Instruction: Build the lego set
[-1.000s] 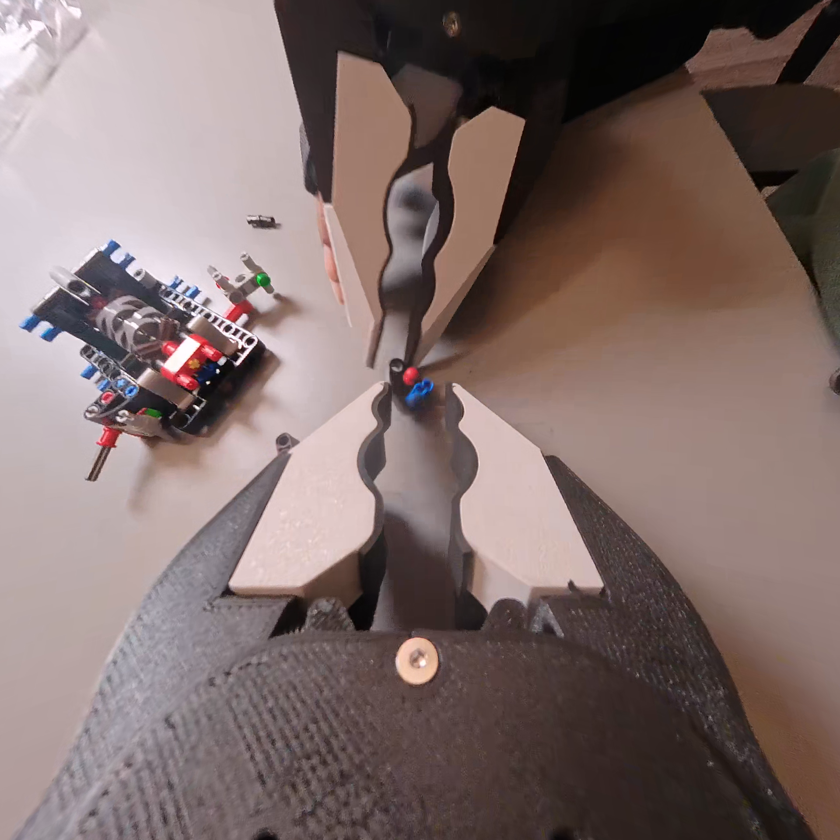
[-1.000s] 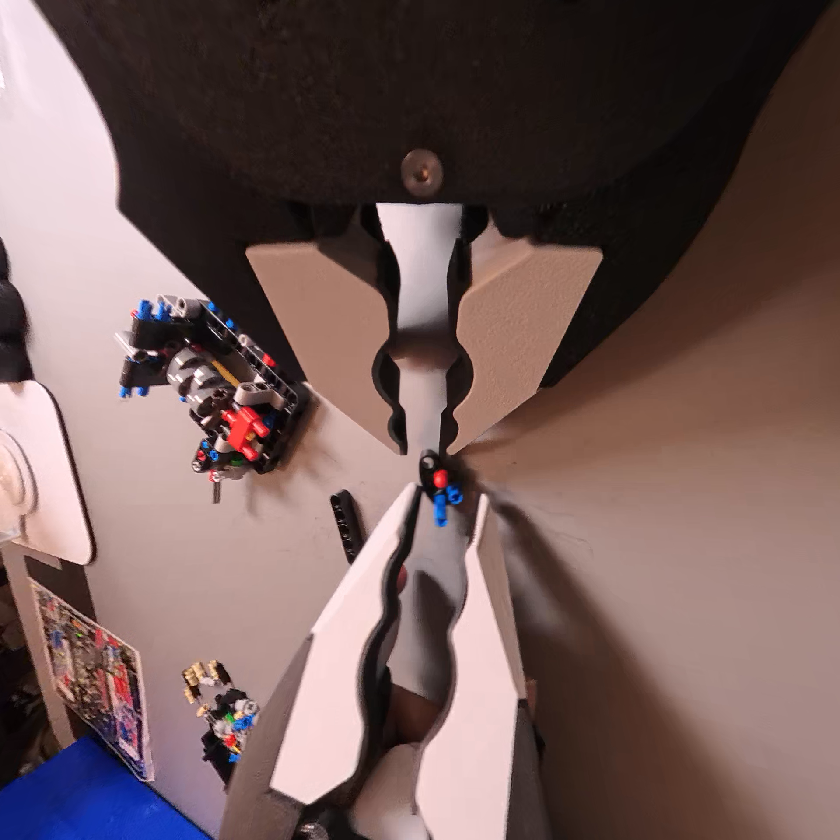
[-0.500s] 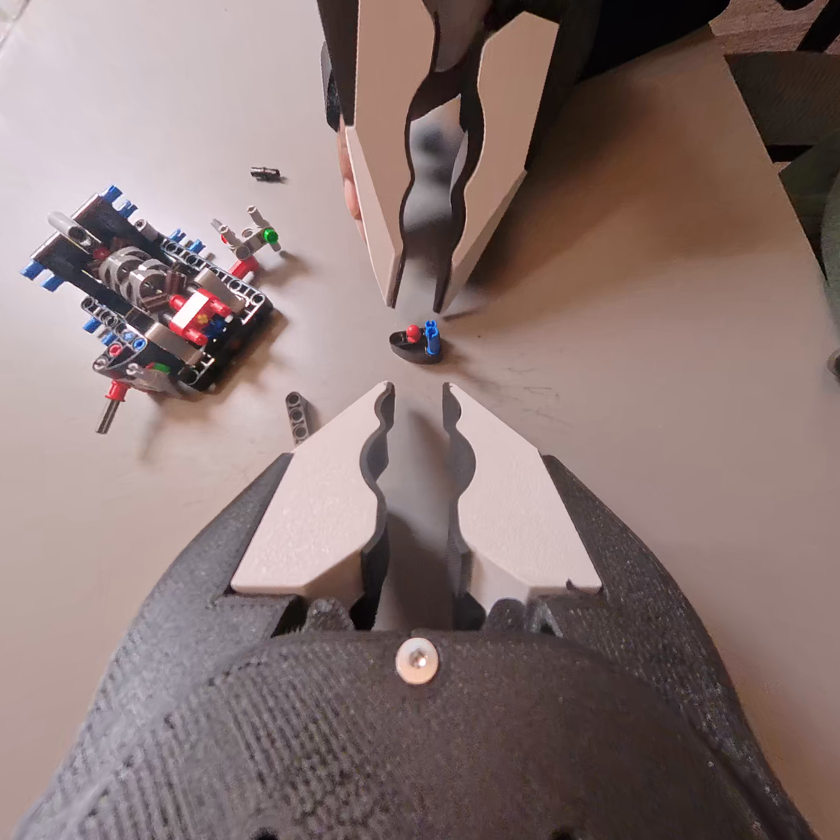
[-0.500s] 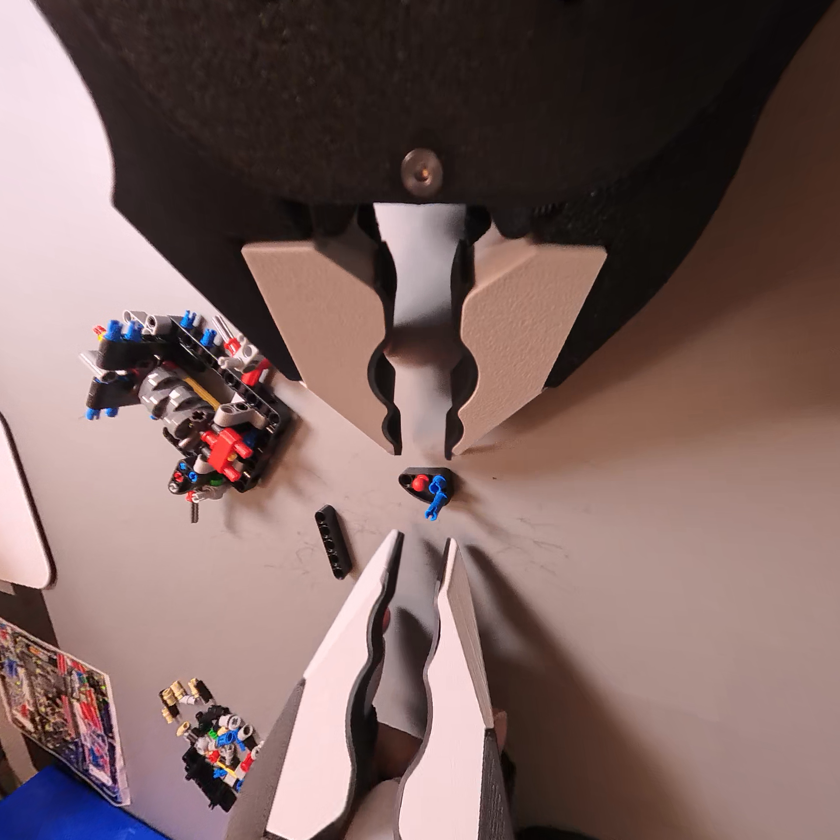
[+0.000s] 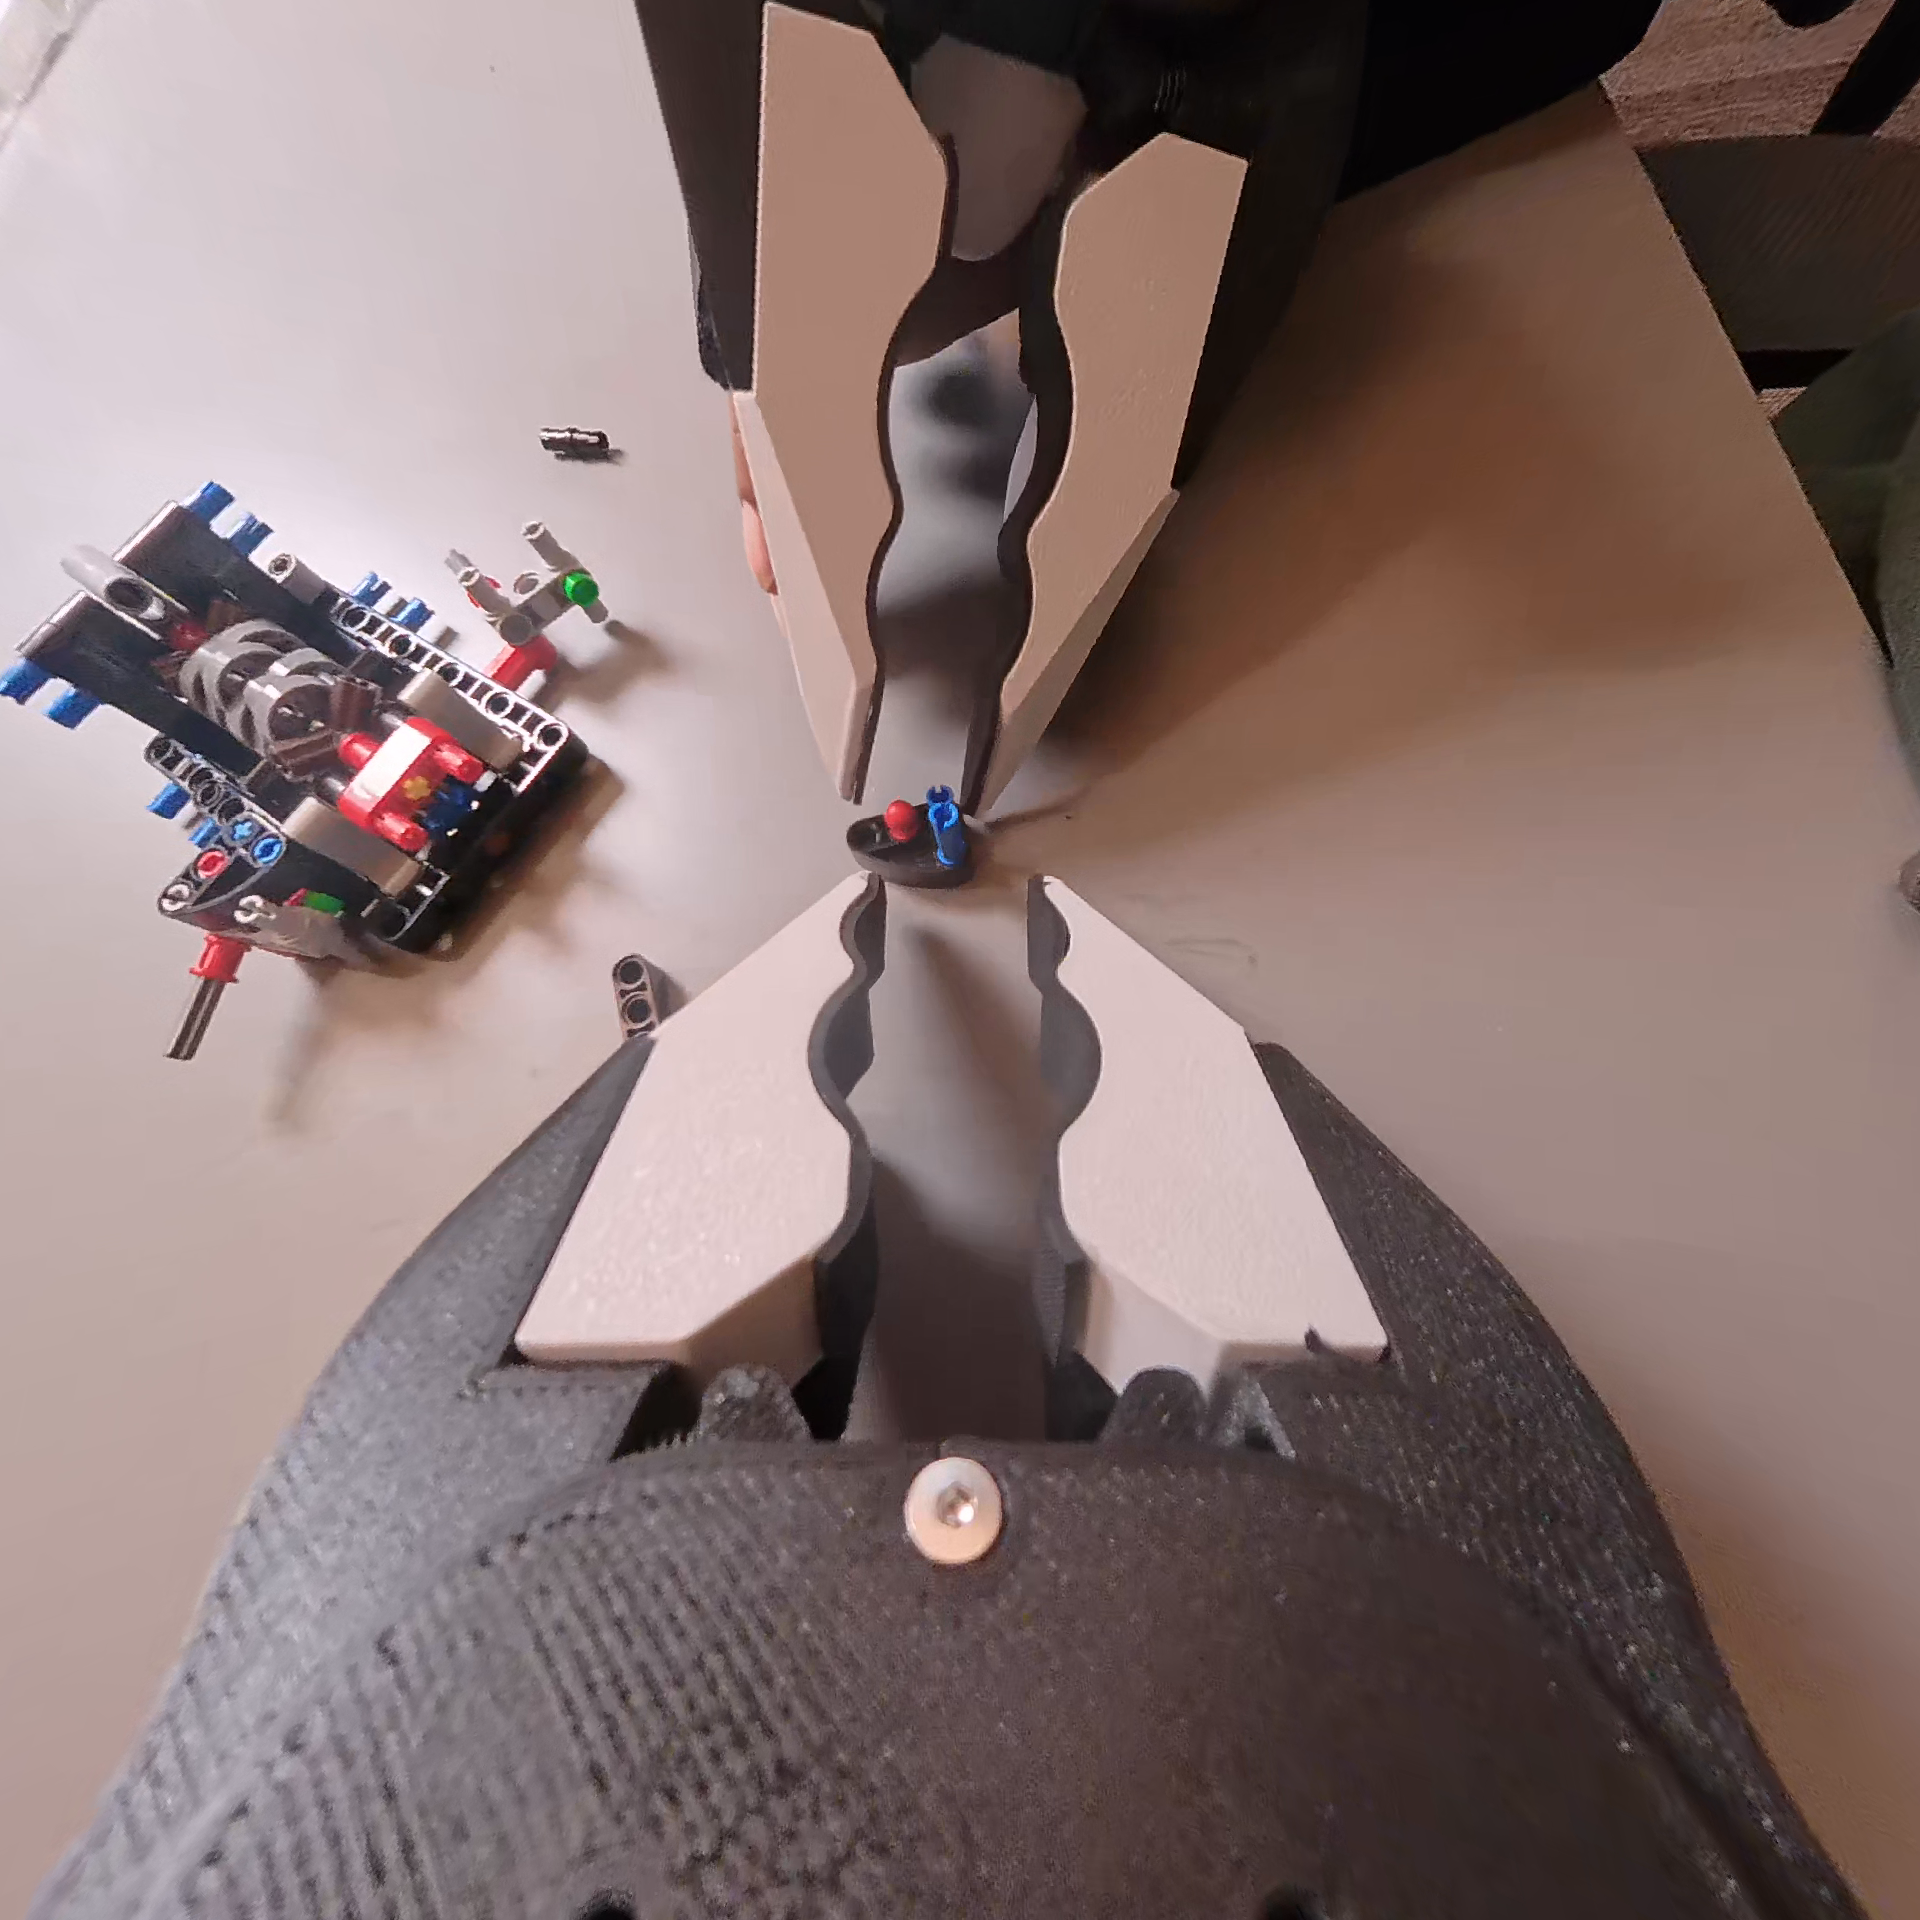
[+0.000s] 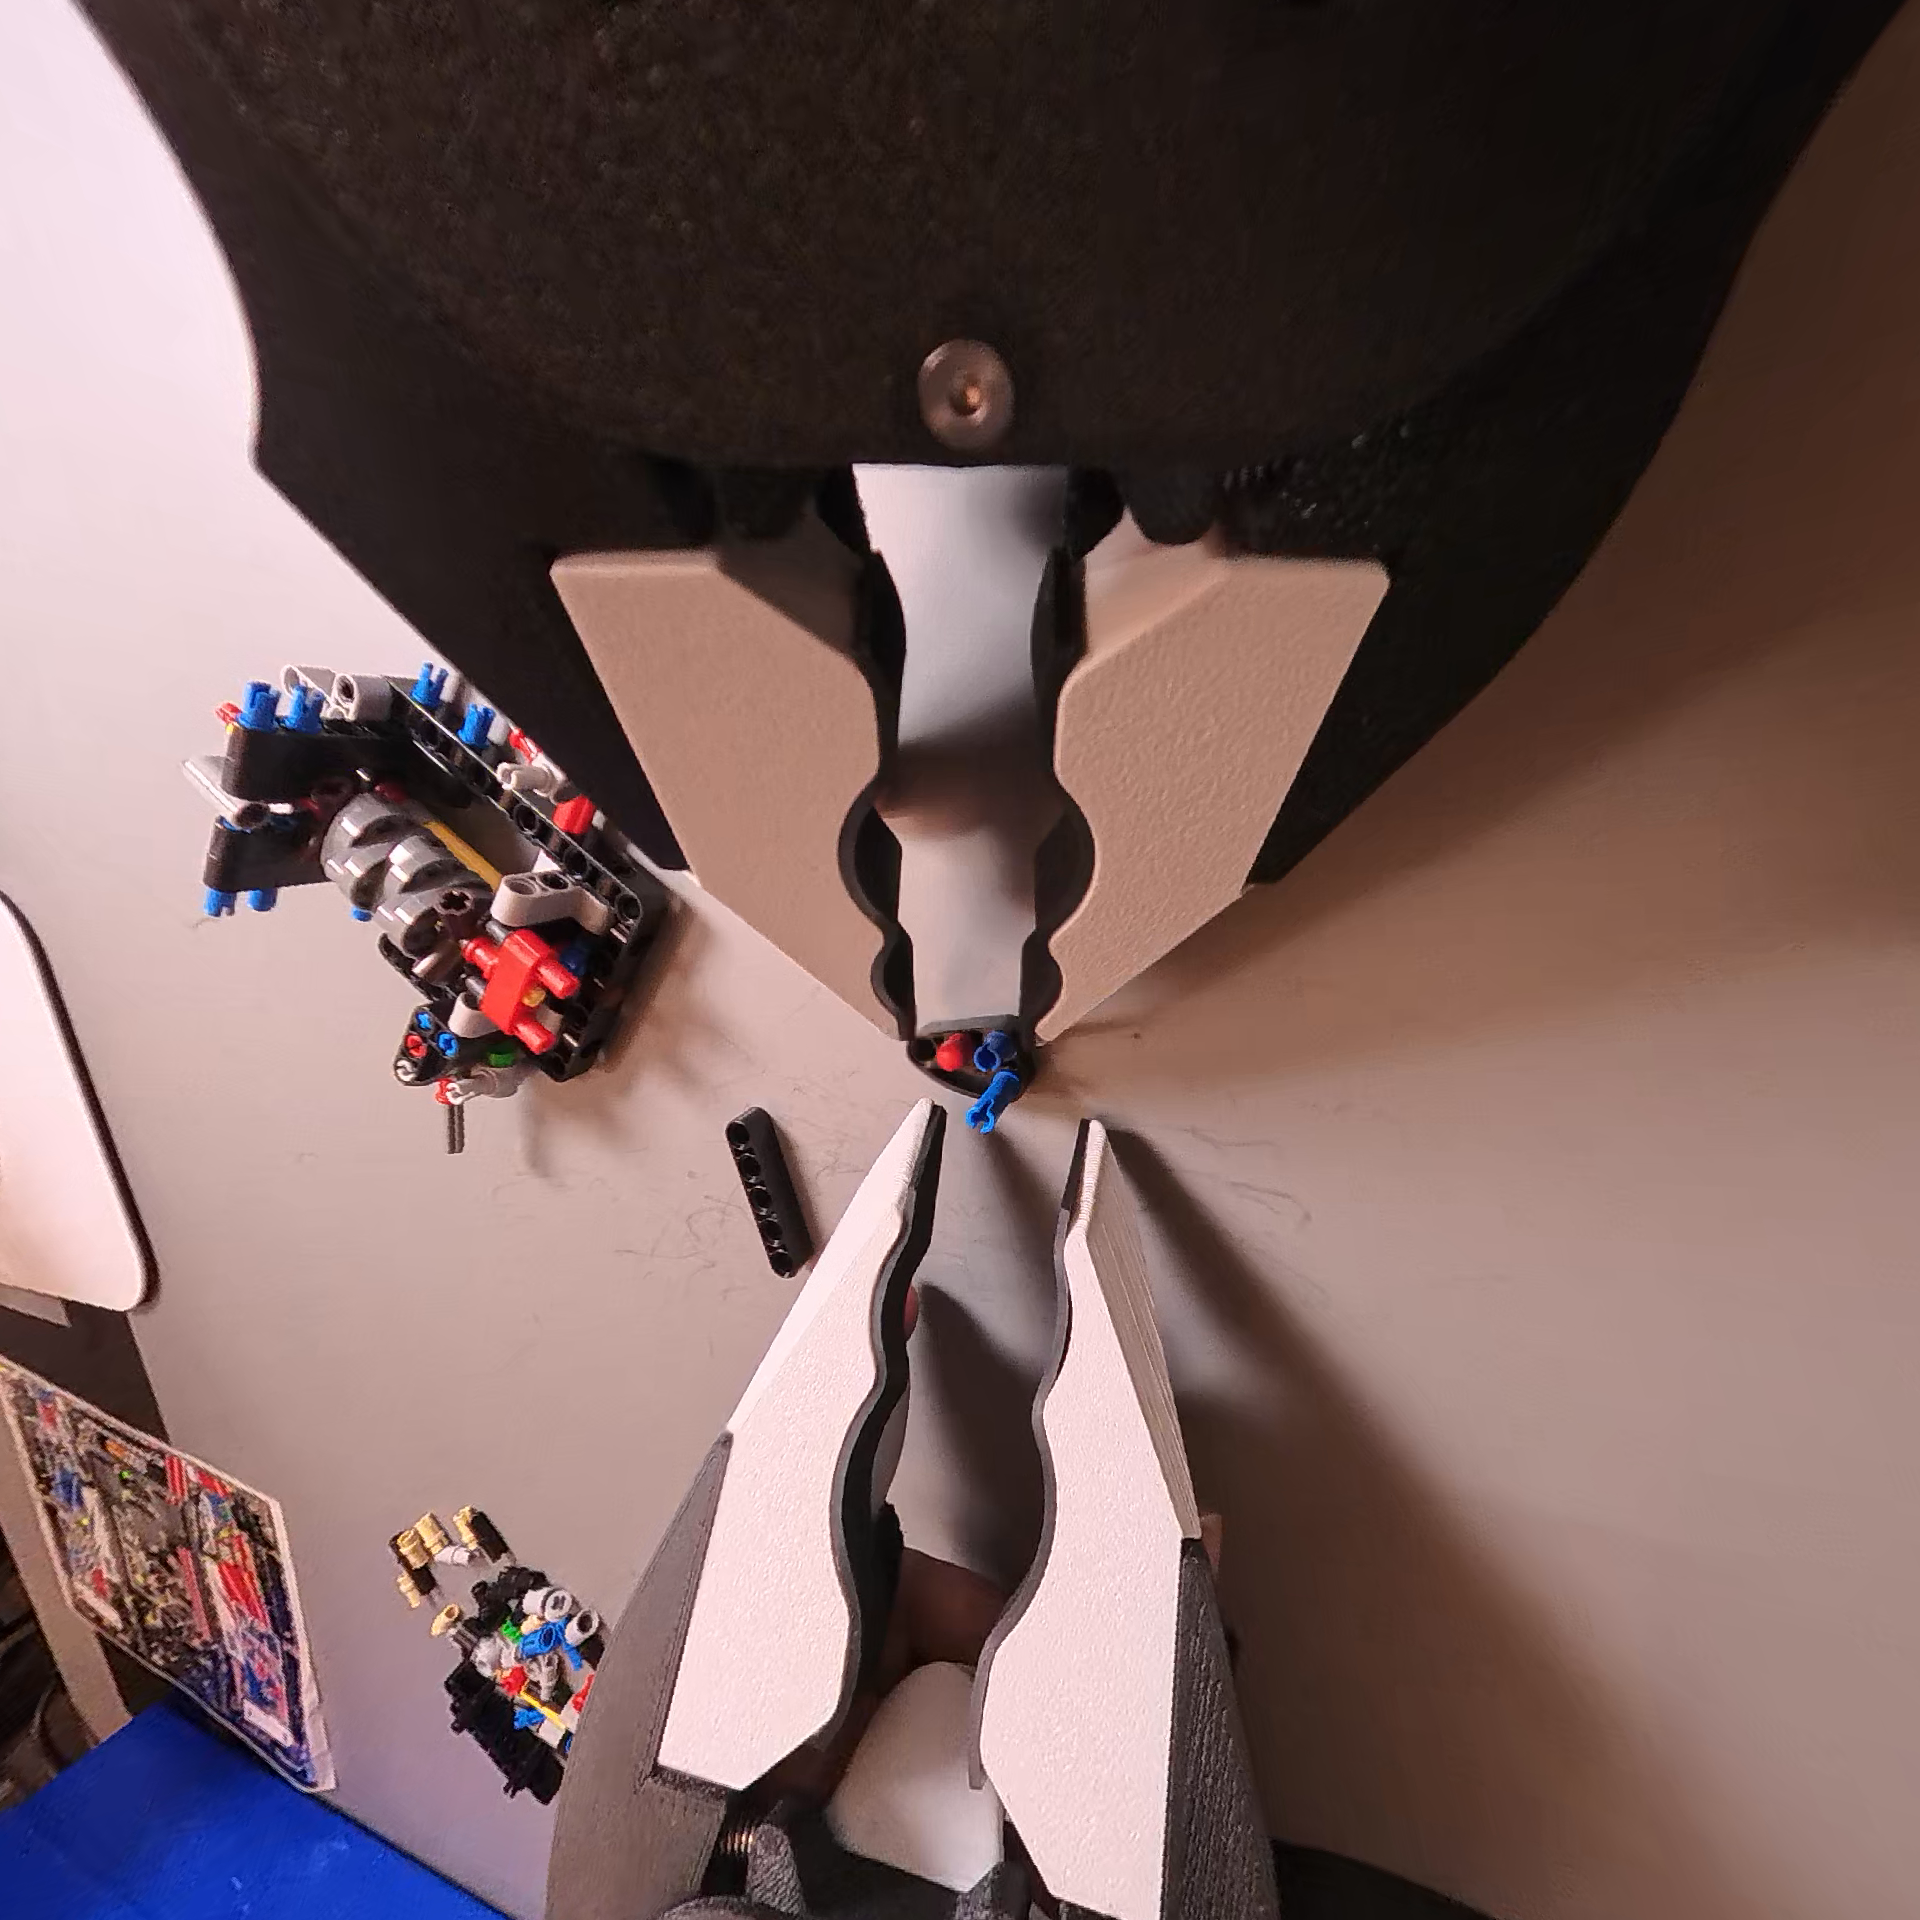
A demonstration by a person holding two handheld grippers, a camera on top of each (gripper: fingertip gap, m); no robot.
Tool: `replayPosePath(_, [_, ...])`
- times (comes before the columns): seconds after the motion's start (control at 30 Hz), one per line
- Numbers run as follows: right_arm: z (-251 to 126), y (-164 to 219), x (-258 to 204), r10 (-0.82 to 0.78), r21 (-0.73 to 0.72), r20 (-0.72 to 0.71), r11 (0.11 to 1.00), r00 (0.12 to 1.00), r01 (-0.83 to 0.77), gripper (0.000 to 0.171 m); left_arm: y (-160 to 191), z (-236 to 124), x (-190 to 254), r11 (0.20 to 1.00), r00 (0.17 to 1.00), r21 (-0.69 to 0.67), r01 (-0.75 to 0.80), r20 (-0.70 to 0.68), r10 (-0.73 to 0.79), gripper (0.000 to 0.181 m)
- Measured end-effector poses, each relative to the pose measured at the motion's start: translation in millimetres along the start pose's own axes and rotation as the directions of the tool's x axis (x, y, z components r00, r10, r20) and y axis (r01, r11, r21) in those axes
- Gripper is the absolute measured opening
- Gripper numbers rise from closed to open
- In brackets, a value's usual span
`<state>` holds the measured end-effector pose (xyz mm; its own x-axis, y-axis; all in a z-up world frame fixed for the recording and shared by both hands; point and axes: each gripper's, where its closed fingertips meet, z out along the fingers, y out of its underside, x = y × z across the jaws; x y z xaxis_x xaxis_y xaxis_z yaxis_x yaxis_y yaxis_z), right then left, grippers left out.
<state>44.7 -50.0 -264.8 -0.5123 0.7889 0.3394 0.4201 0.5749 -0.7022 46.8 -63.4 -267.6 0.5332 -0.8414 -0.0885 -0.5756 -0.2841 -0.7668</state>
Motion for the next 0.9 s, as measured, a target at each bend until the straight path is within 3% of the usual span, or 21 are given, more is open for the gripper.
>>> replayPosePath(0.3, [-11.0,10.8,21.3,0.031,-0.007,-0.083,0.999,0.996,-0.032,0.016,3.2,-12.9,-23.2,1.0,0.995,0.006,0.016,0.093,-0.017,0.021])
replayPosePath(0.43, [-12.4,6.2,10.5,0.035,0.02,-0.023,0.999,0.999,-0.035,0.018,11.6,-27.3,-53.3,0.998,0.974,-0.003,0.058,0.222,-0.056,0.025])
replayPosePath(0.6, [-4.0,4.4,1.0,0.02,-0.002,0.005,1.0,1.0,-0.02,0.029,28.1,-30.3,-59.9,0.989,0.968,-0.048,0.138,0.216,-0.125,0.035])
replayPosePath(0.8, [1.4,0.7,1.6,0.026,0.001,-0.004,1.0,1.0,-0.026,0.025,30.7,-26.0,-58.8,0.989,0.968,-0.075,0.131,0.225,-0.111,0.021])
replayPosePath(0.9, [1.2,0.7,3.5,0.024,0.006,-0.016,1.0,1.0,-0.023,0.02,32.4,-25.9,-60.3,0.987,0.965,-0.078,0.14,0.232,-0.118,0.006])
